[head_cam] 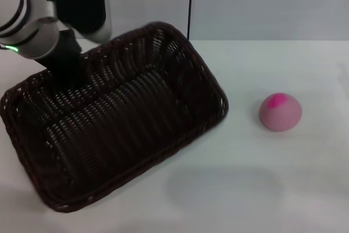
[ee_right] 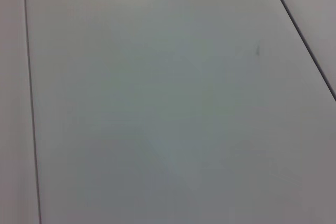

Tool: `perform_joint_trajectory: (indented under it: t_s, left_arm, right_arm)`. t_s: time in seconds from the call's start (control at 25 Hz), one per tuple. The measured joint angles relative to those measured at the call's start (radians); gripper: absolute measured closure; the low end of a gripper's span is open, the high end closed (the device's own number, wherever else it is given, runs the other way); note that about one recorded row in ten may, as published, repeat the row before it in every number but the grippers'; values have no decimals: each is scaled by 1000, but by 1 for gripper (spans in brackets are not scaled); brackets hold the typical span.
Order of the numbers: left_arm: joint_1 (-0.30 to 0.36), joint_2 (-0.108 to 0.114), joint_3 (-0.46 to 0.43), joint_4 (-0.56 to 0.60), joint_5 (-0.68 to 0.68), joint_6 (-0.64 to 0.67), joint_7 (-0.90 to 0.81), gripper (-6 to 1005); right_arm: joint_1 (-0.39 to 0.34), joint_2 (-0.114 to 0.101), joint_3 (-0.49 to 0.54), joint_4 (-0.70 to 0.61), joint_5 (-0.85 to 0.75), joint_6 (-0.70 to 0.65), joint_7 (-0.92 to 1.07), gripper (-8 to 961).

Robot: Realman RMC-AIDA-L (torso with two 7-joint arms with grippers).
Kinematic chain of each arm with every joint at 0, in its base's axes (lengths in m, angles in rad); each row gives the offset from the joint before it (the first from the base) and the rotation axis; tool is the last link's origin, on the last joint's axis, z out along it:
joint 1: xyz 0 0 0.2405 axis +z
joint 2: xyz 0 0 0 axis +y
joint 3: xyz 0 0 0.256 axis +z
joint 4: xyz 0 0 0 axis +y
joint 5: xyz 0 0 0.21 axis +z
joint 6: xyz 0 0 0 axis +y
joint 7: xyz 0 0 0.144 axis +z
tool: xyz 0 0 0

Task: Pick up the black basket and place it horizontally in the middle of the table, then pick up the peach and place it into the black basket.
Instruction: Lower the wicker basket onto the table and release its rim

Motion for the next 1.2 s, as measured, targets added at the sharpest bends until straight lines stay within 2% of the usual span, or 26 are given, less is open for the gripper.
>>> perform_joint_trajectory:
  t_s: [0.08,0.2,0.28,0.56,0.68,1.2]
  left_arm:
    - [13,-1,36,33,-23,-6,78,692]
    - [14,-1,44,36,-32,-6,91,692]
    - [10,-2,61,41,-106,-9,147,692]
    - [1,-4,104,46,-196,-83,181,693]
    - [-6,-5,142,30,-183,-124,163,696]
    - [-49,-8,143,-46,-76,-146,-40,706]
  right_arm:
    - [-1,0,0,-2,0,-6,4,317]
    - [-1,0,0,-4,0,-8,5,317]
    - [-1,-1,0,-10,0,-5,7,317]
    - [0,-1,0,-14,1,-2,14,317]
    - [0,-1,0,-15,2,-2,14,317]
    - [6,0,0,-14,2,6,11,318]
